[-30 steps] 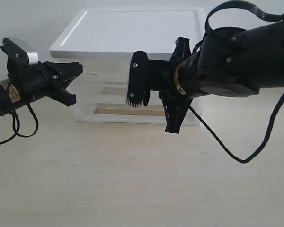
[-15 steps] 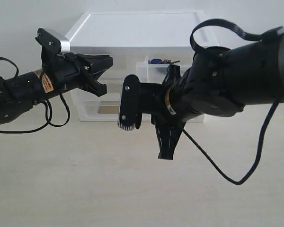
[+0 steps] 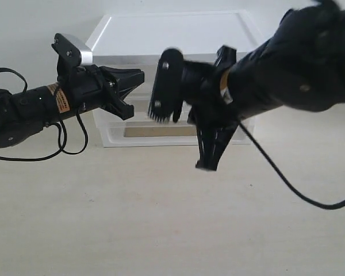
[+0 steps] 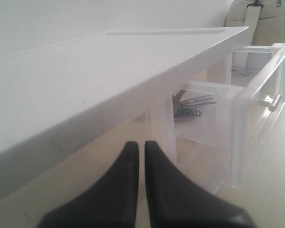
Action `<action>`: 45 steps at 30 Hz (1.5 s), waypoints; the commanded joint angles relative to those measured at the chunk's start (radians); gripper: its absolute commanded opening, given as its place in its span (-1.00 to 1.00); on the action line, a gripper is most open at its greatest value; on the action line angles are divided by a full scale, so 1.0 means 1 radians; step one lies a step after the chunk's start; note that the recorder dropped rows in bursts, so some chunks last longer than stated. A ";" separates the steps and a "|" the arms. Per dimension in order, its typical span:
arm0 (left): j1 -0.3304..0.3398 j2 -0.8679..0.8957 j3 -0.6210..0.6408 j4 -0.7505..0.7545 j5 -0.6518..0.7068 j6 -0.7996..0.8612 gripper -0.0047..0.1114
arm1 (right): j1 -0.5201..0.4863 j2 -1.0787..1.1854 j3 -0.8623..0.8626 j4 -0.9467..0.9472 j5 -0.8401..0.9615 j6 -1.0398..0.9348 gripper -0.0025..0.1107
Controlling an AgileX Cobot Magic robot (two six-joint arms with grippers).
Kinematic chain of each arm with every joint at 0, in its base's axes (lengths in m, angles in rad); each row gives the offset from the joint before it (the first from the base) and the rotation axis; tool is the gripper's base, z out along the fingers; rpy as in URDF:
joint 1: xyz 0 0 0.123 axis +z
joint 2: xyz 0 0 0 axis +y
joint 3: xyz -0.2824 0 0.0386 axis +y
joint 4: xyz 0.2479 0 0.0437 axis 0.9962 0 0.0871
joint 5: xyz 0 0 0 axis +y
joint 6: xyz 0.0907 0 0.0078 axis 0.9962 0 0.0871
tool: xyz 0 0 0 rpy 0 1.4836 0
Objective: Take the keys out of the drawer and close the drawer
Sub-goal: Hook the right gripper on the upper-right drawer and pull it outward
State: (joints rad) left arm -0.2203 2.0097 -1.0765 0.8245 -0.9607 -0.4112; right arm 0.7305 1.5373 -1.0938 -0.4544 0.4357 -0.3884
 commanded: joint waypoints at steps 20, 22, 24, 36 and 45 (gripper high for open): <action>0.022 0.040 -0.081 -0.073 0.150 -0.068 -0.84 | -0.274 0.174 -0.534 0.356 0.634 -0.331 -0.05; 0.022 0.040 -0.081 -0.073 0.150 -0.068 -0.84 | -0.303 0.179 -0.534 0.428 0.605 -0.444 -0.05; 0.022 0.040 -0.081 -0.073 0.150 -0.068 -0.84 | -0.314 0.182 -0.534 0.466 0.574 -0.531 -0.05; 0.022 0.040 -0.081 -0.073 0.150 -0.052 -0.84 | -0.314 0.269 -0.534 0.440 0.493 -0.616 -0.05; 0.022 0.040 -0.081 -0.073 0.150 -0.040 -0.84 | -0.314 0.298 -0.534 0.374 0.454 -0.619 -0.28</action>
State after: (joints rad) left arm -0.2143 2.0097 -1.0841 0.8841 -0.9464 -0.4221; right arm 0.4203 1.8283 -1.6226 -0.0734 0.8930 -0.9935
